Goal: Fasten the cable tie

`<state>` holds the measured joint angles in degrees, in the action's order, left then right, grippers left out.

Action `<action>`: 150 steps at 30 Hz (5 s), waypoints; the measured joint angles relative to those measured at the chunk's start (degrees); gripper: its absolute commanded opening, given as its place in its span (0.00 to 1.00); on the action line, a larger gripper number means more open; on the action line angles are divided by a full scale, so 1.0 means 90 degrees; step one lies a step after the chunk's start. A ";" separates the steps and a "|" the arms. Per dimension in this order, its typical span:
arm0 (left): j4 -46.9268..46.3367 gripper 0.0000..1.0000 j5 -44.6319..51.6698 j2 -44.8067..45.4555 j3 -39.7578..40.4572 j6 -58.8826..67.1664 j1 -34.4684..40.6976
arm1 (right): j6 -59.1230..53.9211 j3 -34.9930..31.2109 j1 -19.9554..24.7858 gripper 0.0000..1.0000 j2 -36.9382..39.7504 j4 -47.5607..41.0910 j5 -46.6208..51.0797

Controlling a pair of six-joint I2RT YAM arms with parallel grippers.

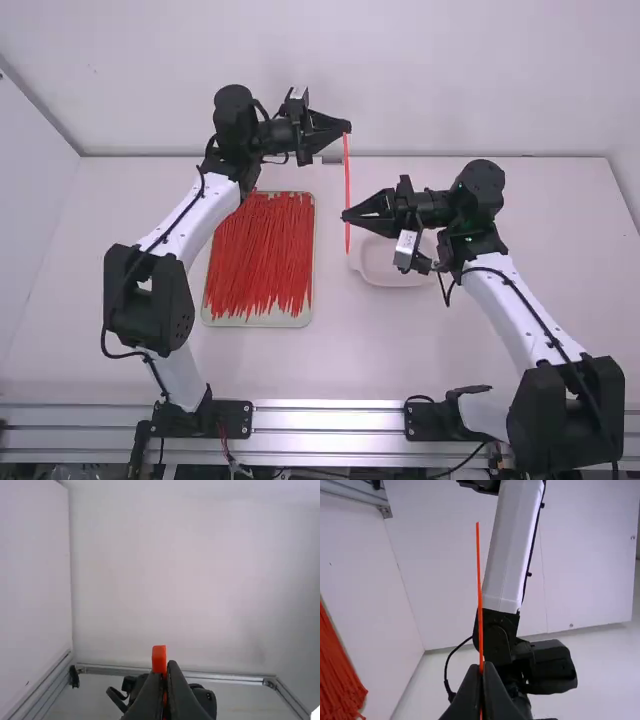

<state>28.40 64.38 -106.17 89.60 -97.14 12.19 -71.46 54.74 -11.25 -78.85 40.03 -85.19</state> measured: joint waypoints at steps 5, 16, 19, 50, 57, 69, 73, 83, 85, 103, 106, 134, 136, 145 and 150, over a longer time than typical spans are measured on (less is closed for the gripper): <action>0.0000 0.02 -0.0007 0.0000 0.0002 0.1003 -0.0002 | 0.0935 0.0000 0.0000 0.00 0.0000 0.0010 -0.0032; 0.0017 0.02 0.0457 0.0000 0.0000 0.3910 -0.0002 | 0.4432 0.0000 -0.0085 0.00 0.0000 0.0228 -0.0180; 0.0015 0.02 0.0622 0.0000 0.0002 0.4636 0.0000 | 0.5831 0.0000 -0.0087 0.00 0.0000 0.0379 -0.0090; 0.1800 0.02 0.0695 0.0000 0.0002 0.9005 -0.0109 | 1.5188 -0.0012 0.0631 0.00 -0.0005 0.2419 0.1681; 0.2103 0.02 0.0733 0.0000 0.0002 0.9294 -0.0109 | 1.5968 -0.0012 0.0393 0.01 -0.0007 0.2356 0.1445; 0.2227 0.02 0.1324 0.0000 0.0002 0.9309 -0.0109 | 1.5392 -0.0015 -0.0090 0.00 -0.0012 0.0537 0.1530; 0.2203 0.02 0.1443 0.0000 0.0000 0.9306 -0.0109 | 1.5424 -0.0015 -0.0151 0.00 -0.0012 0.0695 0.1569; 0.2215 0.02 0.1870 0.0000 0.0002 0.9838 -0.0061 | 1.5701 -0.0015 -0.0168 0.00 -0.0012 0.0617 0.1800; 0.2220 0.02 0.1899 0.0000 0.0000 0.9952 -0.0061 | 1.5737 -0.0015 -0.0172 0.00 -0.0012 0.0614 0.1814; 0.2618 0.02 0.1948 0.0000 0.0000 1.0088 -0.0061 | 1.5895 -0.0015 -0.0296 0.00 -0.0012 0.0627 0.2142; 0.2562 0.02 0.1948 0.0000 0.0002 1.0093 -0.0061 | 1.5900 -0.0015 -0.0318 0.00 -0.0012 0.0629 0.2183; 0.2518 0.02 0.2110 0.0000 0.0002 1.0545 -0.0058 | 1.5917 -0.0015 -0.0454 0.00 -0.0012 0.0600 0.2288; 0.2516 0.02 0.2113 0.0000 0.0002 1.0542 -0.0061 | 1.5919 -0.0015 -0.0452 0.00 -0.0012 0.0597 0.2295; 0.2521 0.02 0.2110 0.0000 0.0002 1.0540 -0.0015 | 1.5917 -0.0015 -0.0413 0.00 -0.0012 0.0597 0.2319; 0.2521 0.02 0.2113 0.0000 0.0000 1.0622 0.0085 | 1.5917 -0.0015 -0.0435 0.00 -0.0012 0.0600 0.2317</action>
<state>51.09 83.40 -106.17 89.60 -1.54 12.95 71.79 54.61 -15.16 -78.96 45.43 -64.34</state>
